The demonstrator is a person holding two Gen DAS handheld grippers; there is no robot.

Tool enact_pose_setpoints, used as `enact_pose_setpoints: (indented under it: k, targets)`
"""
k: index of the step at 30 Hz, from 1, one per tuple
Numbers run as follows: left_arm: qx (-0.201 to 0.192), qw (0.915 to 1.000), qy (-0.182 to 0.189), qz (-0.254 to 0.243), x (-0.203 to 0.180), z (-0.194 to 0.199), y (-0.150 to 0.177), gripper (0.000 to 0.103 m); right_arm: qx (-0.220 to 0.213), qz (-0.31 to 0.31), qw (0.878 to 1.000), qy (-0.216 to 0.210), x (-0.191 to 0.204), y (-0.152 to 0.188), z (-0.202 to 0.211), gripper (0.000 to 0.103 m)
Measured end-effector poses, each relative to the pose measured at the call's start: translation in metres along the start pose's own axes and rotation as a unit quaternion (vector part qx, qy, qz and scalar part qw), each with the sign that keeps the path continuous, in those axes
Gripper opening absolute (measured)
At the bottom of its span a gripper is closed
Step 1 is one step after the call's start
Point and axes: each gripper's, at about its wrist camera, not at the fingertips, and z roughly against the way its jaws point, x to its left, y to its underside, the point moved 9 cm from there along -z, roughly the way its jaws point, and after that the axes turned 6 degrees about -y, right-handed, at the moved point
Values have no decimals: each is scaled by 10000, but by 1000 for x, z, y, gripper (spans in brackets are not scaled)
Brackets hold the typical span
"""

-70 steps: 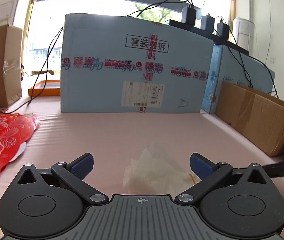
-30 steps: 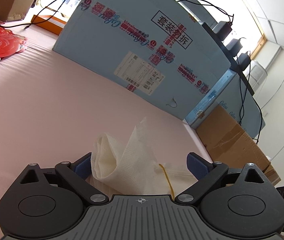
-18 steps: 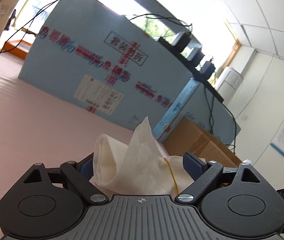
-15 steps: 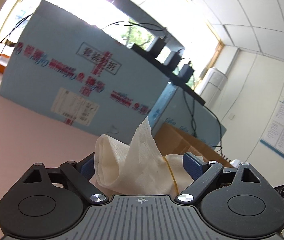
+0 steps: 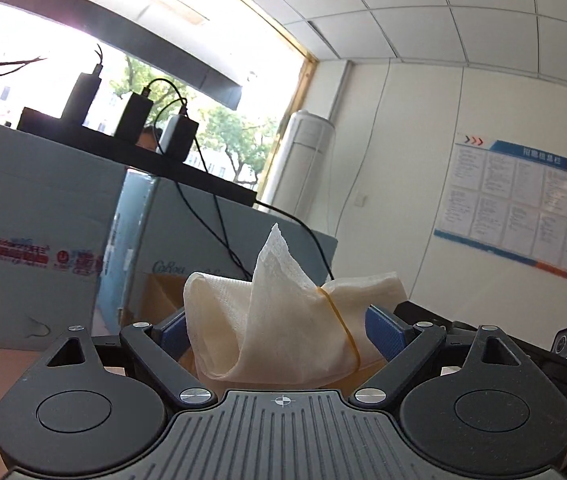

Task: Fold shopping bag
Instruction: 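Lower the bundle into the brown box and open the left gripper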

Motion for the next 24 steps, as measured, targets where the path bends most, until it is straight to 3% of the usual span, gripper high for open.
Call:
enact_pose_setpoints:
  k: [4, 7, 12, 16, 22, 24]
  targets:
    - [345, 9993, 128, -10, -11, -47, 11, 91, 49, 19, 9988, 484, -41, -4, -10, 25]
    - [603, 9980, -86, -159, -15, -78, 23, 91, 157, -45, 9970, 751, -68, -2, -22, 25]
    - [1024, 9921, -472, -558, -16, -100, 41, 91, 444, -297, 9937, 981, -103, 11, -47, 25]
    - [1204, 9875, -640, -793, -14, -107, 51, 92, 721, -154, 9905, 1164, -108, 29, -64, 26]
    - [1063, 9900, -581, -719, -9, -101, 50, 99, 766, 85, 9875, 1376, -106, 35, -70, 53]
    - [950, 9910, -580, -749, -9, -94, 48, 100, 720, 184, 9858, 1508, -104, 35, -71, 69]
